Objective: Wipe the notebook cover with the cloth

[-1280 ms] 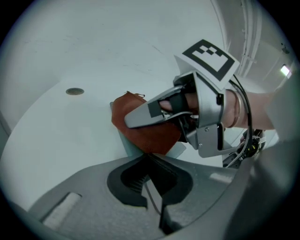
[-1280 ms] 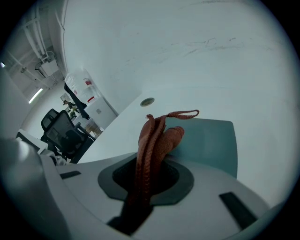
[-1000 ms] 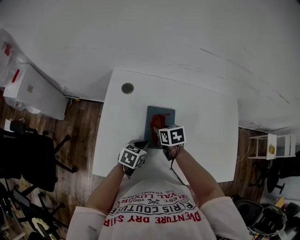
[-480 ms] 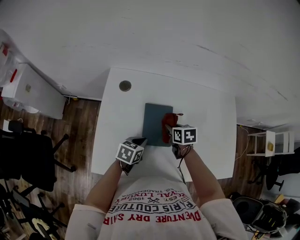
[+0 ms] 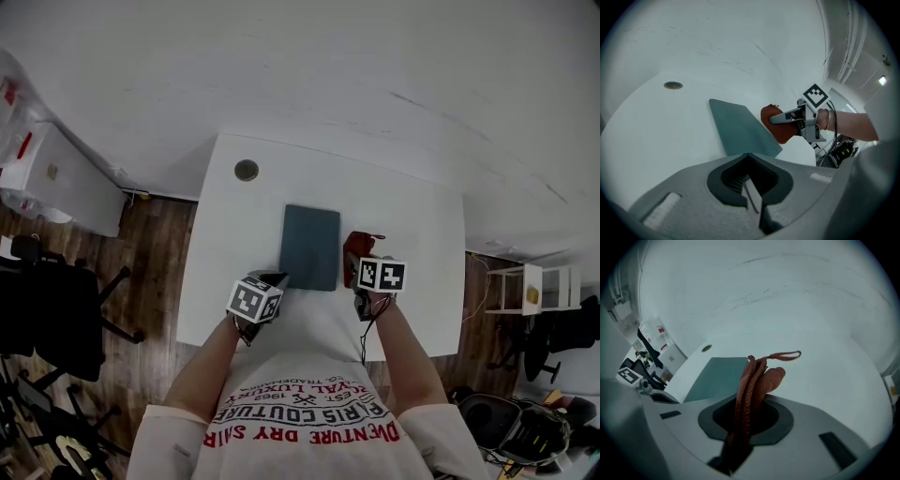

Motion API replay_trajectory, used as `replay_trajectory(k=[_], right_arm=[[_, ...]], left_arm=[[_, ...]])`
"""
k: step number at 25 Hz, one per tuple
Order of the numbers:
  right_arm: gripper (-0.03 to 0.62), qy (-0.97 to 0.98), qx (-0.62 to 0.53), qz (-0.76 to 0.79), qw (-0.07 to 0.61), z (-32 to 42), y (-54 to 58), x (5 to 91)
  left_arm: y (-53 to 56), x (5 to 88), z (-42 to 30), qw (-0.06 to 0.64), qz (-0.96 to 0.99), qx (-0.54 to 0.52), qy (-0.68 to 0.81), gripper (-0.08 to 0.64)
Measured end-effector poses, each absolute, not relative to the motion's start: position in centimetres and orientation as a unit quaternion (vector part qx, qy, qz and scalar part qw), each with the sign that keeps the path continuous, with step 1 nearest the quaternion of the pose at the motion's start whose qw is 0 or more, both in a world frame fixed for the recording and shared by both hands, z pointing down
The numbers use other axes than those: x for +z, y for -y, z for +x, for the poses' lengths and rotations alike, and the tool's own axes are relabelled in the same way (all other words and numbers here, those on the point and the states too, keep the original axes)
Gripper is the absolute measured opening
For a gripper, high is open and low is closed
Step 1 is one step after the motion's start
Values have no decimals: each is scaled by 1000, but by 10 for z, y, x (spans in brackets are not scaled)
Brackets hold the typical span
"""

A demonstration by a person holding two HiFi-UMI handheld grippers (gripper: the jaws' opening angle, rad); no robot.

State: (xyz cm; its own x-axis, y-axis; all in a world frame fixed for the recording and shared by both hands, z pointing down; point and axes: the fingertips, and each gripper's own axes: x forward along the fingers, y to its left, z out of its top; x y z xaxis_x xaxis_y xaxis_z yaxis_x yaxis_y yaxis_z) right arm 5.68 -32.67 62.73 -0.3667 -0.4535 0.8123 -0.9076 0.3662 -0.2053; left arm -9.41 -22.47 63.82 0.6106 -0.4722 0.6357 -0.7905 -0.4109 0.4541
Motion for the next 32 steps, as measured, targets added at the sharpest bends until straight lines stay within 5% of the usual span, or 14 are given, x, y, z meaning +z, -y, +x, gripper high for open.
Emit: replay_trajectory(k=[16, 32], right_arm=[[74, 830, 362, 265, 331, -82, 245, 622], [74, 815, 375, 275, 345, -82, 251, 642]], left_arm=[[223, 638, -92, 384, 816, 209, 378, 9], [223, 638, -92, 325, 823, 239, 400, 9]])
